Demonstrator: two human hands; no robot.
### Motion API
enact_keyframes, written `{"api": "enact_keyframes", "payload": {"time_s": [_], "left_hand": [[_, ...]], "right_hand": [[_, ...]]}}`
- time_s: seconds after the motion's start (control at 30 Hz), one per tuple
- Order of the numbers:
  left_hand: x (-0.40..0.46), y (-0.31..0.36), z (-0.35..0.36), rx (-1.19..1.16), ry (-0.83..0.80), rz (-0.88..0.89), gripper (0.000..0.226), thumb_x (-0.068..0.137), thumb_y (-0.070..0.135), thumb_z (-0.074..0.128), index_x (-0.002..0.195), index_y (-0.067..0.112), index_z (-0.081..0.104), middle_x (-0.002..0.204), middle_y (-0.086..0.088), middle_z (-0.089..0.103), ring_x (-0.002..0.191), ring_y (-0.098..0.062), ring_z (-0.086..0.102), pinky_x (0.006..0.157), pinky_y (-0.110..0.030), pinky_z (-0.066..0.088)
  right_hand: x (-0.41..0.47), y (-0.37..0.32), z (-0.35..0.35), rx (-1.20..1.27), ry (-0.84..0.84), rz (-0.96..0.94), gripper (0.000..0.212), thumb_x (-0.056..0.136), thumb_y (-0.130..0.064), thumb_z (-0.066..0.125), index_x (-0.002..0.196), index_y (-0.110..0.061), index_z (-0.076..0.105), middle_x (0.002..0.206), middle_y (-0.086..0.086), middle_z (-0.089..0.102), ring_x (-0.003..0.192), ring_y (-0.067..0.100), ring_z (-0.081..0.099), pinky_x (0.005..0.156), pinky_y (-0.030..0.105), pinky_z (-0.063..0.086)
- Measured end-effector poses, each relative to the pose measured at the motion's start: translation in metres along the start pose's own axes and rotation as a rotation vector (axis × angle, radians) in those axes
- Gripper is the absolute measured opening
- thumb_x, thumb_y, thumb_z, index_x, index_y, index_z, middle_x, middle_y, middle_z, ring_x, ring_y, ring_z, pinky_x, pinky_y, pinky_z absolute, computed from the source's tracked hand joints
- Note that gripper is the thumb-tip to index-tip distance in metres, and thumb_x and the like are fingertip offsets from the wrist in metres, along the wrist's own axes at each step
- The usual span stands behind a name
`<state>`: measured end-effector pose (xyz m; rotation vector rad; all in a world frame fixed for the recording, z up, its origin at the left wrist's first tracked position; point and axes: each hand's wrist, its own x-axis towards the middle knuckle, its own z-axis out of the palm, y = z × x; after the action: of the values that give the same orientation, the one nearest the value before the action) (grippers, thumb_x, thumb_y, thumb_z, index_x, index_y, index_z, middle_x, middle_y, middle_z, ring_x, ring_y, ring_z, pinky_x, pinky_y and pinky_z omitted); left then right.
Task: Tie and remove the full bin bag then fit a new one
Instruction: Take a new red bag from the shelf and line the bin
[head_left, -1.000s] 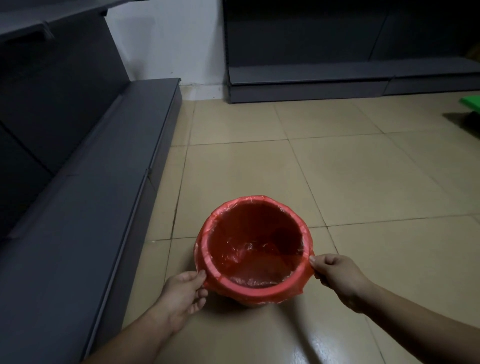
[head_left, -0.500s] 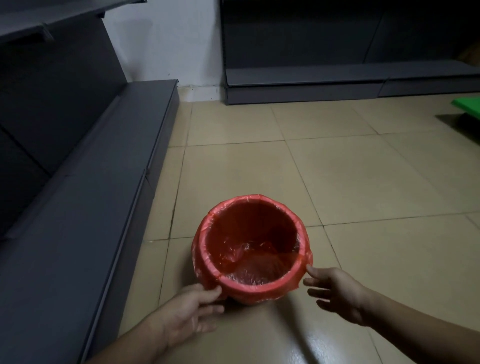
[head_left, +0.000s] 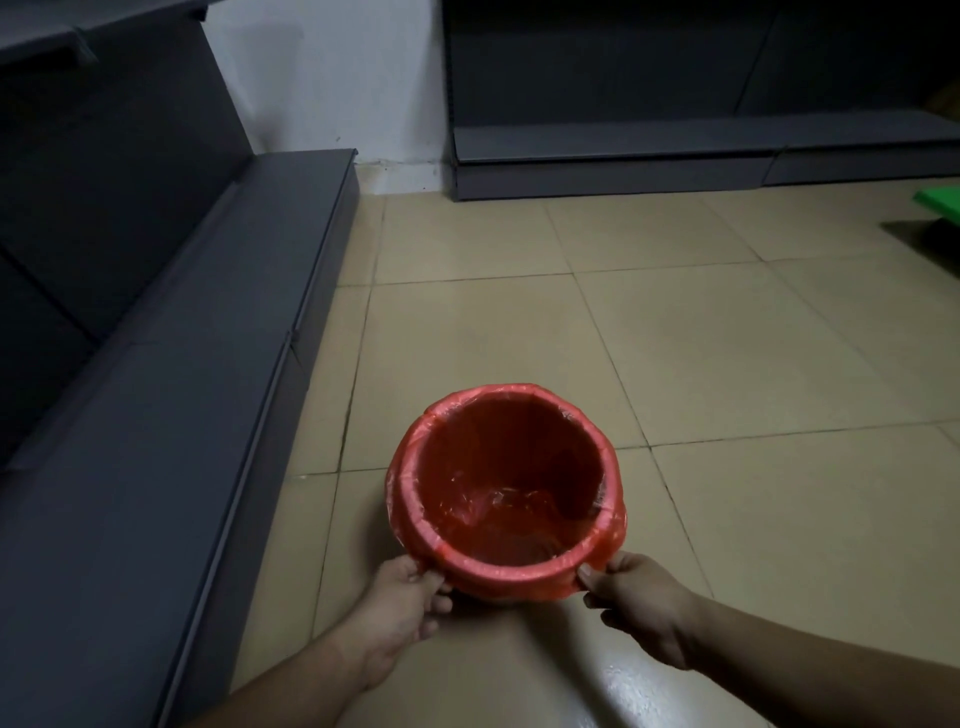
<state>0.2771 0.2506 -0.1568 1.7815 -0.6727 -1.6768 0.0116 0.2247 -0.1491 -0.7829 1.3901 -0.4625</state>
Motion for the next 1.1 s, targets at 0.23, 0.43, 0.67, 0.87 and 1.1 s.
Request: {"api": "enact_keyframes", "payload": {"time_s": [0.23,0.43,0.67,0.87,1.1], "left_hand": [[-0.008,-0.012,-0.008,-0.022,-0.180,-0.124,0.033,0.085,0.008,0.073,0.116,0.009,0.062,0.082,0.000,0.067,0.074,-0.015,0.061,0.061,-0.032,0.049],[-0.007,-0.015,0.016,-0.099,-0.206,-0.110,0.031,0.083,0.015,0.078,0.113,0.014,0.069,0.081,-0.001,0.069,0.074,-0.014,0.059,0.059,-0.029,0.049],[-0.003,-0.018,0.034,-0.123,-0.090,-0.065,0.004,0.092,0.010,0.068,0.091,0.006,0.070,0.076,-0.004,0.068,0.055,-0.010,0.052,0.046,-0.022,0.039],[-0.003,-0.019,0.029,-0.084,-0.095,-0.141,0.007,0.092,0.011,0.068,0.094,0.004,0.068,0.073,-0.004,0.066,0.054,-0.011,0.051,0.046,-0.023,0.037],[0.015,0.020,-0.040,-0.057,0.329,-0.028,0.021,0.100,0.023,0.052,0.106,0.009,0.066,0.073,-0.006,0.055,0.056,-0.017,0.046,0.045,-0.025,0.035]], "right_hand": [[-0.022,-0.007,-0.001,0.031,-0.092,0.244,0.032,0.087,-0.022,0.072,0.111,-0.001,0.067,0.097,0.013,0.071,0.070,0.020,0.062,0.058,0.028,0.050],[-0.030,-0.010,0.031,0.125,-0.171,0.203,0.027,0.081,-0.029,0.077,0.102,-0.013,0.072,0.085,-0.002,0.074,0.074,0.014,0.058,0.062,0.025,0.044],[-0.014,0.010,0.048,0.108,-0.037,0.073,0.009,0.091,-0.023,0.067,0.087,-0.015,0.065,0.079,0.002,0.064,0.065,0.016,0.046,0.052,0.024,0.032],[-0.014,0.007,0.036,-0.049,-0.121,0.252,0.016,0.083,-0.031,0.073,0.086,-0.015,0.074,0.085,0.005,0.068,0.069,0.019,0.054,0.056,0.025,0.038],[0.001,-0.038,-0.059,-0.169,0.305,0.038,0.020,0.092,-0.018,0.065,0.100,-0.001,0.071,0.094,0.011,0.073,0.066,0.021,0.059,0.055,0.025,0.043]]}}
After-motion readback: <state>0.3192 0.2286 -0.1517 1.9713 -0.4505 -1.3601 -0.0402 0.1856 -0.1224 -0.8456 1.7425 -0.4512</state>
